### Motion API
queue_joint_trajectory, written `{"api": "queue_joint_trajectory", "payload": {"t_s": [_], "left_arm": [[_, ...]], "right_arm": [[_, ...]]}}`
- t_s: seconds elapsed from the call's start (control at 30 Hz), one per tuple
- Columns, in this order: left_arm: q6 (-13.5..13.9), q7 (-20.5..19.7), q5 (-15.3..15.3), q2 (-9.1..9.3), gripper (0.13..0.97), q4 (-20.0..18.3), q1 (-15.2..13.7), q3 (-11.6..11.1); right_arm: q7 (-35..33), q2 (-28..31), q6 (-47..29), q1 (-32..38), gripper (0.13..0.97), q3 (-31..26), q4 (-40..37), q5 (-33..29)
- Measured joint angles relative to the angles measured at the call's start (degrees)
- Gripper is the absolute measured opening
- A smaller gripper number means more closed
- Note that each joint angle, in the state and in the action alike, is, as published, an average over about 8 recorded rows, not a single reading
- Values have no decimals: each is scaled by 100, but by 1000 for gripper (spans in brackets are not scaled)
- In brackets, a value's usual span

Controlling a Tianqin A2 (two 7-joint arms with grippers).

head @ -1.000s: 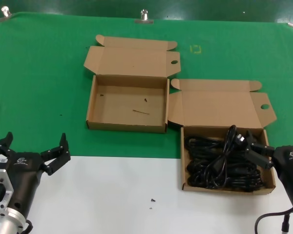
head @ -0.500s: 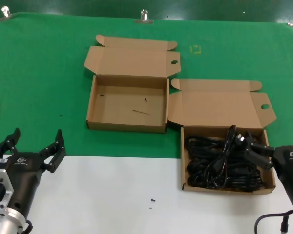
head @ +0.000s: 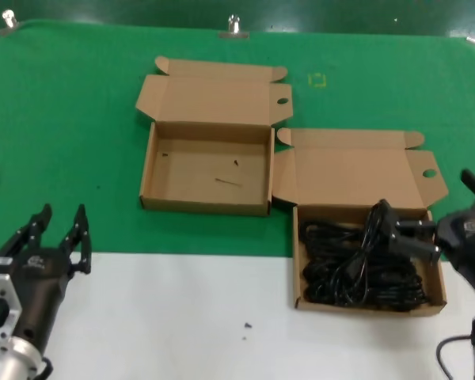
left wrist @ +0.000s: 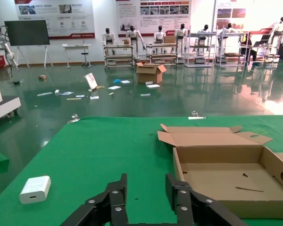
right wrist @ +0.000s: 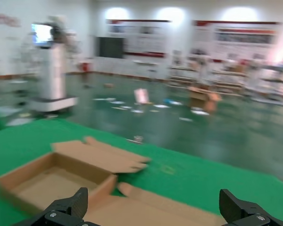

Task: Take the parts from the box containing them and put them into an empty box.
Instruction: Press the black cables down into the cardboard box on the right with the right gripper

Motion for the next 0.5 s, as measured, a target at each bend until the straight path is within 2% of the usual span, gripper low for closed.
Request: {"api": "queue_joint_trajectory", "payload": {"t_s": [0.1, 0.23, 0.5], "left_arm": [[0, 0, 0, 0, 334, 0, 0, 0], [0, 0, 0, 0, 334, 0, 0, 0], [0, 0, 0, 0, 207, 0, 0, 0]], "right_arm": [[-122, 402, -669, 260, 966, -51, -153, 145], [-363, 964, -1619, 725, 966, -226, -422, 260], [-1209, 1818, -3457, 2013, 966, -913, -1375, 58]]}}
